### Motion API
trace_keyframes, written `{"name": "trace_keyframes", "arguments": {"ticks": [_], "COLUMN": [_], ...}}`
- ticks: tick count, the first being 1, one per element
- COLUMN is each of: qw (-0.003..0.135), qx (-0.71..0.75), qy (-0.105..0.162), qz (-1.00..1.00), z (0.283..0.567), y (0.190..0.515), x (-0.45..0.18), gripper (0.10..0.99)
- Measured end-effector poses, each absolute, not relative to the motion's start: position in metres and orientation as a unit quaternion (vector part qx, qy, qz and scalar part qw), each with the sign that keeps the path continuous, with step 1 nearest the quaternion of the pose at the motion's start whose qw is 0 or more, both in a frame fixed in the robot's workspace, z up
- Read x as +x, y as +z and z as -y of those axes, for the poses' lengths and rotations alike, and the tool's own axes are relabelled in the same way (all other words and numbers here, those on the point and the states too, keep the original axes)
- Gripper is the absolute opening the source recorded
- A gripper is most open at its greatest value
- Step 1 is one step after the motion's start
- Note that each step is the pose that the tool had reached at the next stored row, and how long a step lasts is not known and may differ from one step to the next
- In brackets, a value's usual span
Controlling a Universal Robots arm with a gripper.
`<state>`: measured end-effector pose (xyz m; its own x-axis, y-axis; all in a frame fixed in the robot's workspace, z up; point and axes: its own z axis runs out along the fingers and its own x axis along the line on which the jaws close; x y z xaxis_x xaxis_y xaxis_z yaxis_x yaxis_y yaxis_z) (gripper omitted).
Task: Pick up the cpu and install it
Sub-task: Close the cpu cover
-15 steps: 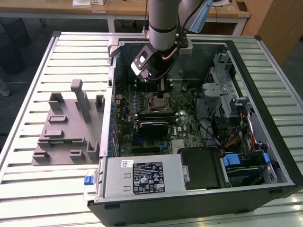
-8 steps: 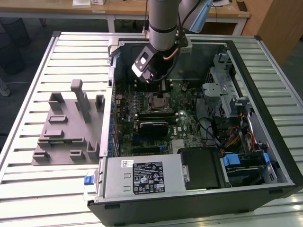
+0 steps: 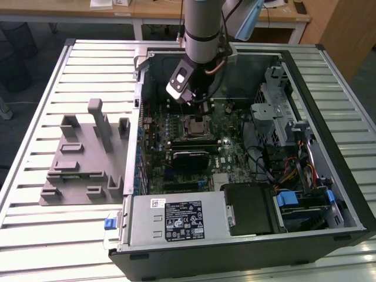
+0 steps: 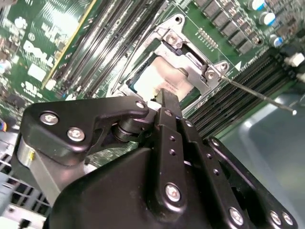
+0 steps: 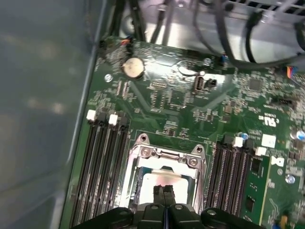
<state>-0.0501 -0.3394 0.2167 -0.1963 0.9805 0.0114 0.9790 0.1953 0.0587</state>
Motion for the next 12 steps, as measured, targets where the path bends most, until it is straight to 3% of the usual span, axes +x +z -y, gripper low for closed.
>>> {"name": "trace_keyframes", "arguments": {"ticks": [12], "qw": [0.014], "qx": [0.546], "qy": [0.025], "qz": [-0.838], "z": [0.3393], "y": [0.216], "x": [-0.0501], "gripper": [0.106]}}
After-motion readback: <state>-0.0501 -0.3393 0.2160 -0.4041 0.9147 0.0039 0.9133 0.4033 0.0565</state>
